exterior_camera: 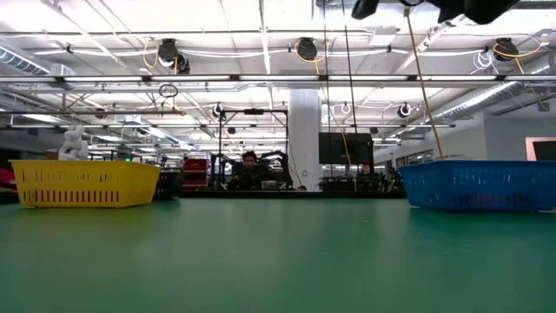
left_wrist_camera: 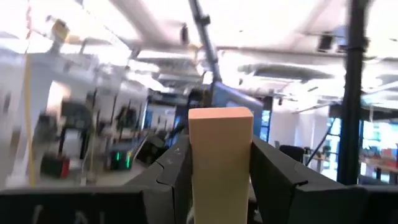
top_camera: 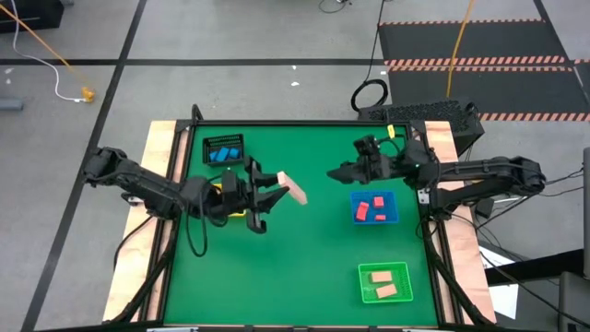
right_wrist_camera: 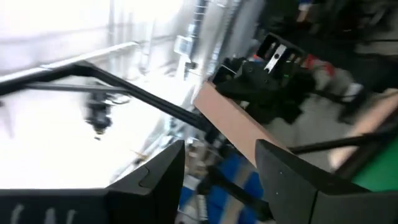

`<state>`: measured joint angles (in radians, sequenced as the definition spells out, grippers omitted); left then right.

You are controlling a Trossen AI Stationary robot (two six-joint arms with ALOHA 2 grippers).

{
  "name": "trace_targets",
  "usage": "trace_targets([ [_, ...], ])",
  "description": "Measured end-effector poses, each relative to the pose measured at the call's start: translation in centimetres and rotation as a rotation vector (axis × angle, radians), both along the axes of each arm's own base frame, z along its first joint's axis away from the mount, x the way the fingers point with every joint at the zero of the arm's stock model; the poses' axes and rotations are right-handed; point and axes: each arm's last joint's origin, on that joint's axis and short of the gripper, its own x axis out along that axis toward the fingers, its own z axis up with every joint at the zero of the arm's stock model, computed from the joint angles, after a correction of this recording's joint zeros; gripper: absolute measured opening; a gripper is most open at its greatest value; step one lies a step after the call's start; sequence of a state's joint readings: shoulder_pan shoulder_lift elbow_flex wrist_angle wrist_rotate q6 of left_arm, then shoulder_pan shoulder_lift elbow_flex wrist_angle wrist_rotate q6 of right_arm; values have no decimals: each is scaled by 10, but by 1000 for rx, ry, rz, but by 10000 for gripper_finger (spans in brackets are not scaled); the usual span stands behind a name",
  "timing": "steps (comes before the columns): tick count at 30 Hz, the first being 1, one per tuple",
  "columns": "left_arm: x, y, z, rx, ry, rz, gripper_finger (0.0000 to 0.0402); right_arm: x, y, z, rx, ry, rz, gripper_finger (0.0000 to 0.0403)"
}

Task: Sort & place blocks by color
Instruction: Put the brown block into the green bin

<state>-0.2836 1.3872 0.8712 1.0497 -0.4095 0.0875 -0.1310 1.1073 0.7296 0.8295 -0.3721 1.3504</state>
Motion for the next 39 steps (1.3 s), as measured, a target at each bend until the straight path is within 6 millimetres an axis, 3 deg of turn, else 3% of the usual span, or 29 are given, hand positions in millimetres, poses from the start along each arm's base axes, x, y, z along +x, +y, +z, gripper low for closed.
trace_targets([
  [7,3,5,30,252,-94,5,128,13,-2,-4,56,-76,29,187],
  [13,4,12,45,353,-141,9,128,22,-3,-11,98,-117,54,187],
  [22,11,27,42,353,-130,39,128,39,-7,-25,196,-153,41,187],
  [32,19,34,36,340,-144,49,128,69,-9,-2,159,-237,70,187],
  [39,18,34,38,373,-170,62,128,73,-9,0,150,-218,74,187],
])
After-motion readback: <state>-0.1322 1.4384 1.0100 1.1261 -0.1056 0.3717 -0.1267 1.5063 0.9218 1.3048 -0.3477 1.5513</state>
